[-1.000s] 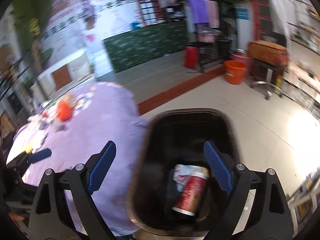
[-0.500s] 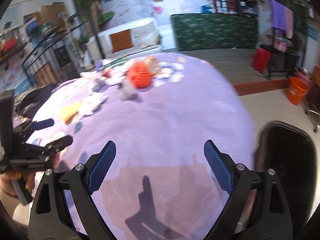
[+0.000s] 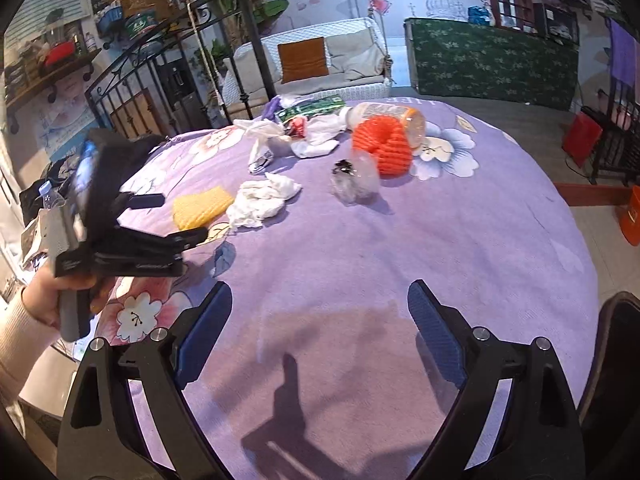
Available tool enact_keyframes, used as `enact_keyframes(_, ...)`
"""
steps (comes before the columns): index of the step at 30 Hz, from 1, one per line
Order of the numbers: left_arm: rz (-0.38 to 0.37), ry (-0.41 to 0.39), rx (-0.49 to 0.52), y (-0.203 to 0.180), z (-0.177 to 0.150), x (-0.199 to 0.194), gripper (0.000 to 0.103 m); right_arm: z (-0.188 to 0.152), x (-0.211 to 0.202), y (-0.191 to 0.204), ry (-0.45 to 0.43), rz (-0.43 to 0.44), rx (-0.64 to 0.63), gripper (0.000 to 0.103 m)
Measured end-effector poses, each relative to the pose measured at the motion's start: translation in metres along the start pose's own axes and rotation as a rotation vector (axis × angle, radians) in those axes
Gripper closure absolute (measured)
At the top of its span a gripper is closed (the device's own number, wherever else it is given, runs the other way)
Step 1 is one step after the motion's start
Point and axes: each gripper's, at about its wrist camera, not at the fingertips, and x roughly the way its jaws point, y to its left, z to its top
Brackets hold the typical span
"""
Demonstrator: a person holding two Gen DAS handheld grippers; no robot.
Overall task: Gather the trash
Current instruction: 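Move both tools back over the table toward the remaining trash, then grasp the yellow foam net with the left gripper while the right gripper grasps the white tissues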
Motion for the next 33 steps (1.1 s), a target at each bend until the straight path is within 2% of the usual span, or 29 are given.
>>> enact_keyframes(2, -0.001, 0.02, -0.019, 0.006, 0.0, 0.011, 0.03, 0.003, 0.003, 0.005, 0.006, 0.003, -0.015, 0.014)
enact_keyframes(4, 0.005, 0.014, -0.046, 0.013, 0.001, 0.01, 0.046, 0.006, 0.006, 0.01, 0.015, 0.005, -0.031, 0.014)
enact_keyframes(5, 0.029, 0.014, -0.062, 0.018, 0.001, 0.008, 0.06, 0.007, 0.009, 0.013, 0.022, 0.007, -0.039, 0.014)
enact_keyframes(6, 0.029, 0.015, -0.08, 0.021, 0.003, 0.006, 0.069, 0.009, 0.011, 0.014, 0.028, 0.008, -0.043, 0.014)
enact_keyframes(9, -0.002, 0.023, -0.156, 0.036, 0.004, 0.002, 0.081, 0.012, 0.022, 0.017, 0.053, 0.026, -0.041, 0.014)
enact_keyframes(15, -0.034, -0.008, -0.257, 0.049, -0.001, -0.017, 0.083, 0.027, 0.057, 0.025, 0.122, 0.1, -0.002, 0.014)
enact_keyframes(22, -0.027, -0.127, -0.344, 0.039, -0.015, -0.065, 0.083, 0.055, 0.104, 0.05, 0.17, 0.108, -0.03, 0.017)
enact_keyframes(26, -0.05, -0.17, -0.395, 0.03, -0.026, -0.083, 0.083, 0.072, 0.138, 0.065, 0.205, 0.083, -0.062, 0.029)
enact_keyframes(29, -0.037, -0.191, -0.409, 0.021, -0.034, -0.09, 0.083, 0.083, 0.161, 0.073, 0.231, 0.071, -0.075, 0.032)
enact_keyframes(31, -0.056, -0.19, -0.431, 0.018, -0.038, -0.09, 0.083, 0.088, 0.174, 0.077, 0.24, 0.045, -0.089, 0.038)
enact_keyframes(33, -0.073, -0.183, -0.443, 0.015, -0.041, -0.087, 0.083, 0.092, 0.183, 0.081, 0.244, 0.016, -0.1, 0.05)
